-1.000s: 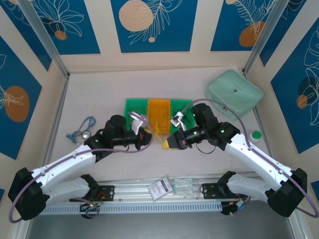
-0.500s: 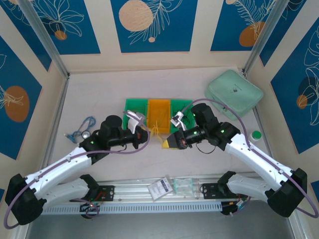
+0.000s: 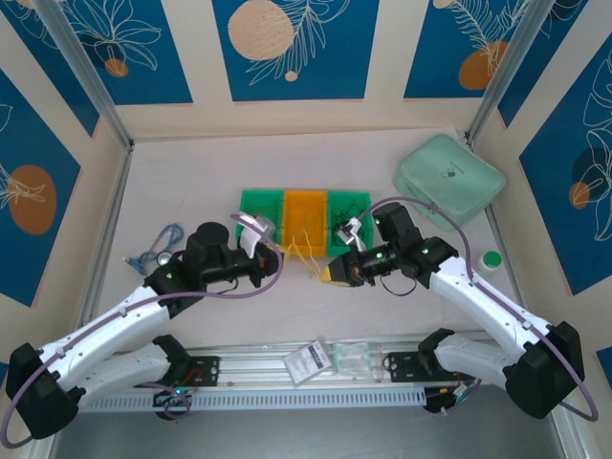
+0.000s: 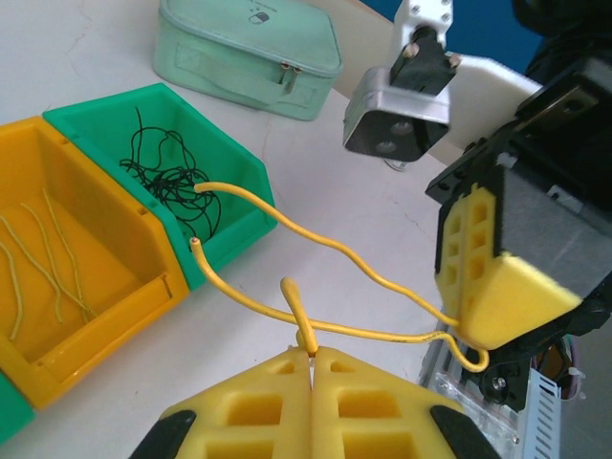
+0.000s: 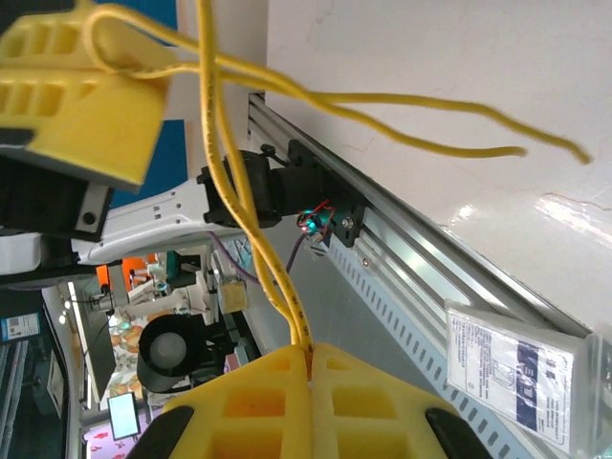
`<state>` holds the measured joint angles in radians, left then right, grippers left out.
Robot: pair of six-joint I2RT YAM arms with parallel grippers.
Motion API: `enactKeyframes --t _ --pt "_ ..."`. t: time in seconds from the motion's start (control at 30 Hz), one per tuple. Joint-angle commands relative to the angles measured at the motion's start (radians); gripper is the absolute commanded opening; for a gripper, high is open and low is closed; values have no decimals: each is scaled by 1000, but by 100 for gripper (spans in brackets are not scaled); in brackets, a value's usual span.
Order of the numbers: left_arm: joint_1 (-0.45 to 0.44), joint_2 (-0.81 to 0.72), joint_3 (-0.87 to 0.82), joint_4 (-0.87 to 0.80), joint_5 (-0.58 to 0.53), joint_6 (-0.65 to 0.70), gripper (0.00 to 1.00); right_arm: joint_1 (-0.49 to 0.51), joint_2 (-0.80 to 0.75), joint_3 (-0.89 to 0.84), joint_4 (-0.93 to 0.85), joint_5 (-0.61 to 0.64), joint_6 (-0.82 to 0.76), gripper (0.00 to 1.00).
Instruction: Untangle the cables
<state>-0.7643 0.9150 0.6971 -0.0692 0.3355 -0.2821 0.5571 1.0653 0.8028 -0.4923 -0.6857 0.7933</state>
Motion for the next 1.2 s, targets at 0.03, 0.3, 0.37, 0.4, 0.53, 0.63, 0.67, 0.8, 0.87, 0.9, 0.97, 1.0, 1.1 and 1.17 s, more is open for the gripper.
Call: enactKeyframes --t 0.03,0.3,0.37,0.4,0.53,0.63,0.67,0.8,0.87,0.9,0.97,1.0,1.1,1.17 --pt "-7 -20 41 -1 9 11 5 -15 14 -36 18 -26 -3 0" --pt "-7 -30 48 -23 -4 21 5 -31 14 -76 11 -33 -8 0" --pt "-7 -29 51 -26 -5 23 5 -32 9 -81 3 -30 -12 0" --pt "-9 -28 51 -25 -6 25 5 -32 7 -83 0 -29 -13 0" --pt "-8 -30 54 -28 -11 29 5 -34 3 -95 -4 -27 -12 0" --pt "-8 -30 62 -41 -21 36 6 -35 4 -103 -9 -23 -13 0" --pt "-7 -32 62 -44 -24 39 6 -35 4 -109 -8 -23 -13 0" --pt "-7 -39 72 -60 -44 50 6 -36 7 -124 -9 -19 -13 0" --pt "-7 -39 77 -62 -50 52 6 -35 8 -132 -6 -17 -12 0" --pt "-7 -39 79 -62 -50 51 6 -34 11 -134 -4 -14 -13 0" --pt "-8 -38 82 -61 -52 53 6 -35 19 -137 -3 -12 -13 0" --pt "-7 -35 84 -63 -52 54 6 -35 22 -139 -2 -10 -16 0" --pt "-7 -30 90 -66 -52 58 6 -36 34 -144 -5 -7 -21 0" --pt "-7 -29 91 -70 -56 59 6 -36 41 -145 -6 -3 -26 0"
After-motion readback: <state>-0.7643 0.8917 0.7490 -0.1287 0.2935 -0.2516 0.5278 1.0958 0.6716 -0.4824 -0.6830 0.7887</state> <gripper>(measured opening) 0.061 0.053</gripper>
